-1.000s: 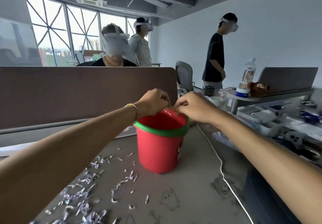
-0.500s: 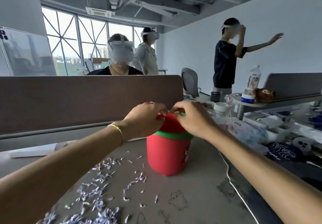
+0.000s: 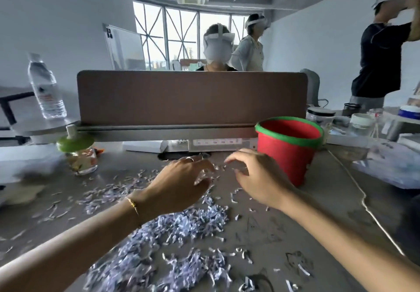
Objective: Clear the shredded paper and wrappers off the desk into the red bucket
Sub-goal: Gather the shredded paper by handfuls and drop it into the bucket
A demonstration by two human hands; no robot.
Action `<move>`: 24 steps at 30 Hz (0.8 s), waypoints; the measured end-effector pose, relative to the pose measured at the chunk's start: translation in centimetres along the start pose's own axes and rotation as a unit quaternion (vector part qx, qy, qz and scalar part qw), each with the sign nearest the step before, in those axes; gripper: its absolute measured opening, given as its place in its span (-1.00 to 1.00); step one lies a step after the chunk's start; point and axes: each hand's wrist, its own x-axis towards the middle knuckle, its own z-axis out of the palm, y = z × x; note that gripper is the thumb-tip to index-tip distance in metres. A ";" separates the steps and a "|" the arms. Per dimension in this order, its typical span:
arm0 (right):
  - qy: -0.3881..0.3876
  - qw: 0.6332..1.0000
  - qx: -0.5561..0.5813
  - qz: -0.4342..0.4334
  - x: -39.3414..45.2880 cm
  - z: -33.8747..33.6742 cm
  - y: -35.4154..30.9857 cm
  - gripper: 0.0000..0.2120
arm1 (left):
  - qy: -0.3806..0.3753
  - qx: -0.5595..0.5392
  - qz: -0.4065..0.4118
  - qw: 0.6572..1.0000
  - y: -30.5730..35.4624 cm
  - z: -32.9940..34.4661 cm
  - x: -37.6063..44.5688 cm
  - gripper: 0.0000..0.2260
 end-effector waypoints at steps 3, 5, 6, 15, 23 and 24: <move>-0.040 0.999 0.005 0.001 -1.6 2.7 -0.8 -0.71 | -0.051 0.005 -0.035 0.998 -2.0 0.9 -4.3 -0.62; -0.070 0.998 0.007 0.005 -2.7 4.1 -1.2 -0.70 | -0.102 0.013 -0.060 0.993 -2.9 1.7 -6.6 -0.38; -0.080 0.997 0.012 0.007 -3.2 4.8 -1.3 -0.70 | -0.130 0.012 -0.070 0.989 -3.3 2.1 -7.5 -0.26; -0.146 0.989 0.009 0.026 -6.9 7.1 -1.2 -0.54 | -0.119 0.051 -0.035 0.991 -3.5 6.4 -10.0 -0.16; -0.225 0.974 -0.015 0.030 -7.4 10.2 -1.5 -0.27 | -0.037 0.090 -0.036 0.995 -5.4 6.3 -8.6 -0.81; -0.237 0.971 -0.018 0.032 -7.2 10.8 -1.5 -0.25 | -0.034 0.094 -0.041 0.994 -5.3 6.2 -8.5 -0.78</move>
